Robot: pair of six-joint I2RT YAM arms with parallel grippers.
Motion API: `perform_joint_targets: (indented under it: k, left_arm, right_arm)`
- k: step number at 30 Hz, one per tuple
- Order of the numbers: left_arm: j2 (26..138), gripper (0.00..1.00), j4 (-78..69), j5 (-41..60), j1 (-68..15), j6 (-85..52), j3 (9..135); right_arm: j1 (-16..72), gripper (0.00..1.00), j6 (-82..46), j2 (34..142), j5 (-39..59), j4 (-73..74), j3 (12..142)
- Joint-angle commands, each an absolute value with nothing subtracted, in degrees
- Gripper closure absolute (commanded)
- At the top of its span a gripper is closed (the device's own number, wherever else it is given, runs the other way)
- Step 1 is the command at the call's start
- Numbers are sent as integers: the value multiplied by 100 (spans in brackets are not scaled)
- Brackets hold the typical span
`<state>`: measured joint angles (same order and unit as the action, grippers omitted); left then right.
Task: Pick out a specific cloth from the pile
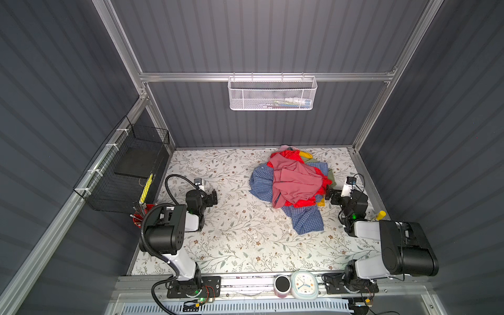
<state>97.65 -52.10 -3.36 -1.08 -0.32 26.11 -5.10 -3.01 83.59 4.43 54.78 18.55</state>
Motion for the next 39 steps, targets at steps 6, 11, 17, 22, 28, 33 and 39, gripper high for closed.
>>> perform_joint_targets:
  k: [6, 11, 17, 22, 28, 33, 39]
  left_arm:
    - [9628, 0, -4927, -504, -145, -36, 2803]
    - [8639, 0, -1742, -1063, -132, -961, 4028]
    - [7534, 0, -1519, -492, -190, -1857, 3764]
    - [6941, 0, -1127, -475, -604, -1972, 3622]
    - [6787, 0, -1125, -617, -1293, -1983, 3364]
    - [7071, 0, -1375, -541, -1617, -1978, 3241]
    - [7397, 0, -1493, -476, -1928, -1837, 3339]
  right_arm:
    - [-523, 1, -453, 8282, 271, 5535, 1865]
    - [-604, 1, -1000, 7068, -43, 3273, 2403]
    - [-658, 2, -2058, 5879, 1128, 1180, 2944]
    - [-651, 10, -2858, 5191, 1824, 640, 2786]
    - [-638, 24, -3627, 4622, 2179, -337, 2607]
    - [-559, 32, -3966, 4268, 2228, -608, 2088]
    - [-66, 39, -4594, 4023, 2339, -459, 1438]
